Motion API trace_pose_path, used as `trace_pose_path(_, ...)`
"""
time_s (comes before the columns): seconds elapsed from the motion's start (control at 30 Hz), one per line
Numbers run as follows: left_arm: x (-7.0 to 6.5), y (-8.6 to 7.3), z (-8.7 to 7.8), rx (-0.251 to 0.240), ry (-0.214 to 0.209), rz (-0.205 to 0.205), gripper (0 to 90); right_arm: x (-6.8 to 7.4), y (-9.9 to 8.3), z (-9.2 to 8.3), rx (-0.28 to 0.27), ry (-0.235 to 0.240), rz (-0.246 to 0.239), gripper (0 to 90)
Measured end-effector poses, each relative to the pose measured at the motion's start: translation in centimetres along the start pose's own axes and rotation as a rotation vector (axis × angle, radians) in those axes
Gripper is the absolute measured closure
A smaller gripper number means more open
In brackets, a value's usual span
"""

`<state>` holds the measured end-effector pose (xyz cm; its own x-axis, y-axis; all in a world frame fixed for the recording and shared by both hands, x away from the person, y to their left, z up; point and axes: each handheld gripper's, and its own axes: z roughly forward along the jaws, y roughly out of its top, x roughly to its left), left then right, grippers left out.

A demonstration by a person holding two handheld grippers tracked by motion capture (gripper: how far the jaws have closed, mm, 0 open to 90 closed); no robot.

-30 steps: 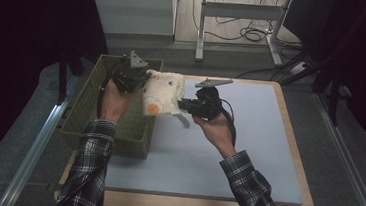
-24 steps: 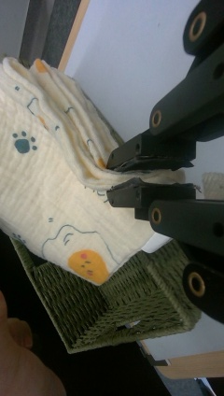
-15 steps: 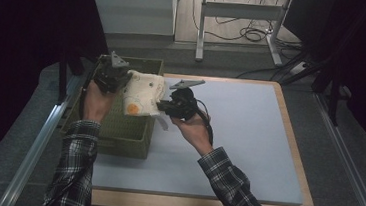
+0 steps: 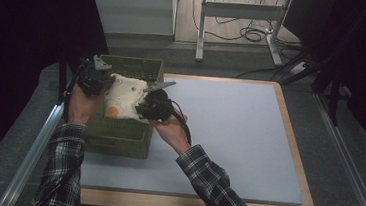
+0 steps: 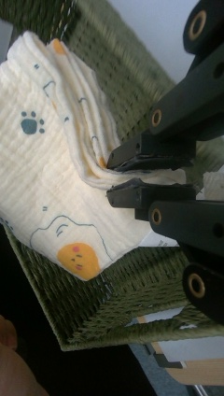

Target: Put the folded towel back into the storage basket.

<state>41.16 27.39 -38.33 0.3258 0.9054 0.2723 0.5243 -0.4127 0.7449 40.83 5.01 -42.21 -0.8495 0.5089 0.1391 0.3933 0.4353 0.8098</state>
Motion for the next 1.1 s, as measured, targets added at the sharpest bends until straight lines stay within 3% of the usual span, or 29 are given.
trace_pose_path(0.47, 2.5, -3.4, 0.2, 0.045, 0.021, -0.039, 82.2, 3.3, 1.2, 4.5, 0.087, 0.016, -0.060, 80.7)
trace_pose_path(1.0, 1.0, -4.0, 4.4, 0.133, -0.002, 0.018, 81.8, 3.0, 0.8, 5.9, 0.157, -0.031, -0.090, 80.2)
trace_pose_path(1.1, 0.9, -4.2, 4.9, 0.152, -0.006, 0.026, 81.8, 3.1, 0.8, 6.1, 0.173, -0.051, -0.125, 80.2)
